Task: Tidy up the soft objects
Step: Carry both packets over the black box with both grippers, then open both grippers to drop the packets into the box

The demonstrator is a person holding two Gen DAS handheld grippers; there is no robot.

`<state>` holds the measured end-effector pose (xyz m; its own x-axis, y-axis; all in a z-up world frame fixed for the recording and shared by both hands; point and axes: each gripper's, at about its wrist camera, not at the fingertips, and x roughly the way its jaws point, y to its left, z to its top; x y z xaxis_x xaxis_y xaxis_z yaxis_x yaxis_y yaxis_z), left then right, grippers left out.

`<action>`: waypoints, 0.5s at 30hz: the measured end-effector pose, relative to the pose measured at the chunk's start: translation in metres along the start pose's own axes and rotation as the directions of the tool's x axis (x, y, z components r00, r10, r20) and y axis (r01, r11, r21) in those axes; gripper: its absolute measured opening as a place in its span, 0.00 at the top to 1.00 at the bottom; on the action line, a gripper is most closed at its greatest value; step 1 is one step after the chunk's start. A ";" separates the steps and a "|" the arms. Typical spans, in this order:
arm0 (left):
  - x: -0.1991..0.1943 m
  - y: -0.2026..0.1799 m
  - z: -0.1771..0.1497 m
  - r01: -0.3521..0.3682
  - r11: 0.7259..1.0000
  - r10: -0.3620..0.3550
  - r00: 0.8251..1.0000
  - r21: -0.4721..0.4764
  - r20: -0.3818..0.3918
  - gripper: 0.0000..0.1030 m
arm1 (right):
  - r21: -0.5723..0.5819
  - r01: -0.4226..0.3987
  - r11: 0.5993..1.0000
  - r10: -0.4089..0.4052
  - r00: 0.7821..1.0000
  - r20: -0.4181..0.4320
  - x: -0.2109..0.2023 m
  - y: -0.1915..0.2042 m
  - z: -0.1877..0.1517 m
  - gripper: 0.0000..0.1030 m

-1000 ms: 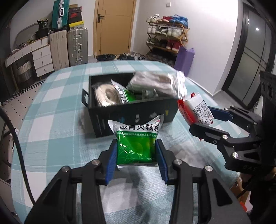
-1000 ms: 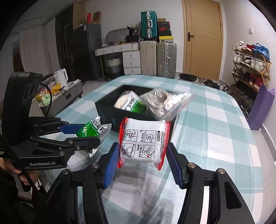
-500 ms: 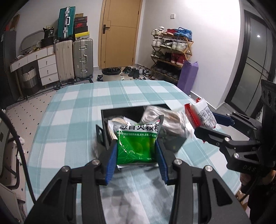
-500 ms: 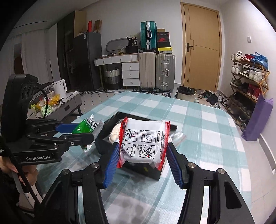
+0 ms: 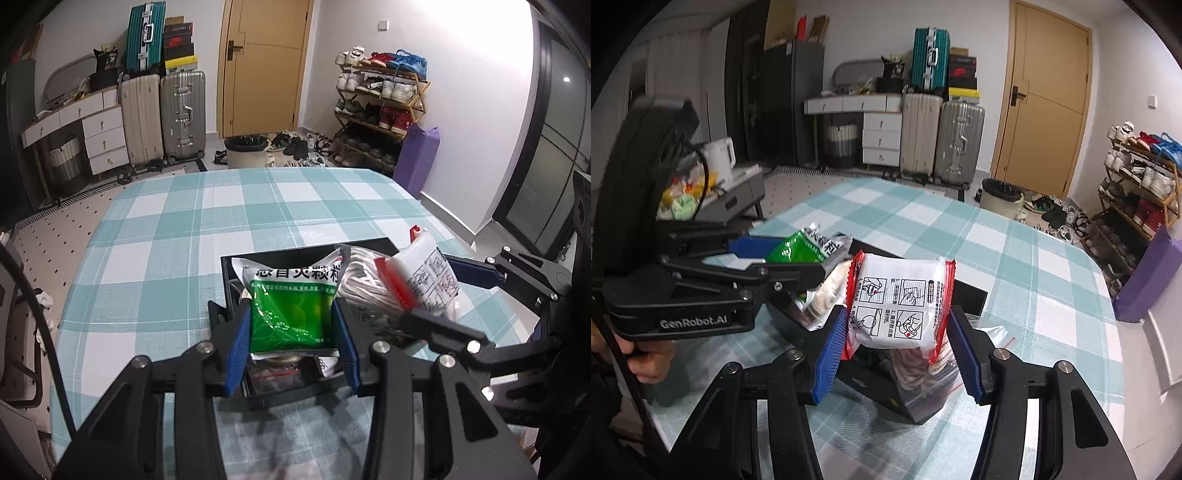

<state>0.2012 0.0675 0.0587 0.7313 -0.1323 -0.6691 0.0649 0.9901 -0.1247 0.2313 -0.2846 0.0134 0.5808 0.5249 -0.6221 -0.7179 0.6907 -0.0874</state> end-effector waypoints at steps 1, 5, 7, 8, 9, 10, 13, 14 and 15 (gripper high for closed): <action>0.003 0.001 0.001 -0.001 1.000 0.001 1.000 0.003 -0.004 0.60 | -0.009 0.000 1.000 0.000 1.000 -0.008 0.004 0.000 0.000 0.46; 0.015 0.003 0.002 0.007 1.000 -0.007 1.000 -0.002 -0.021 0.60 | -0.064 0.018 0.998 -0.021 0.999 -0.044 0.020 0.003 0.001 0.46; 0.019 0.003 0.003 0.006 1.000 -0.006 1.000 0.002 -0.026 0.60 | -0.094 0.025 0.995 -0.031 0.998 -0.060 0.026 0.005 0.001 0.46; 0.020 0.002 0.002 0.007 1.000 -0.007 1.000 0.003 -0.028 0.60 | -0.112 0.026 0.993 -0.033 0.997 -0.067 0.028 0.006 0.001 0.46; 0.023 0.002 0.002 0.010 1.000 -0.010 0.999 0.003 -0.032 0.60 | -0.129 0.022 0.991 -0.032 0.997 -0.073 0.031 0.007 0.002 0.46; 0.023 0.002 0.002 0.011 1.000 -0.011 0.999 0.002 -0.034 0.60 | -0.145 0.014 0.989 -0.025 0.997 -0.079 0.033 0.008 0.003 0.46; 0.027 0.004 0.003 0.016 1.000 -0.016 0.999 -0.001 -0.039 0.60 | -0.190 -0.007 0.982 -0.014 0.994 -0.111 0.040 0.010 0.003 0.46; 0.027 0.004 0.003 0.017 1.000 -0.017 0.999 0.000 -0.039 0.60 | -0.212 -0.012 0.977 -0.013 0.993 -0.117 0.041 0.012 0.003 0.46; 0.028 0.004 0.003 0.018 1.000 -0.018 0.999 0.001 -0.041 0.60 | -0.230 -0.014 0.973 -0.014 0.993 -0.121 0.042 0.014 0.003 0.46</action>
<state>0.2239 0.0683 0.0415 0.7015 -0.1515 -0.6964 0.0787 0.9876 -0.1356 0.2466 -0.2514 -0.0112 0.5403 0.4511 -0.7103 -0.7950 0.5503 -0.2553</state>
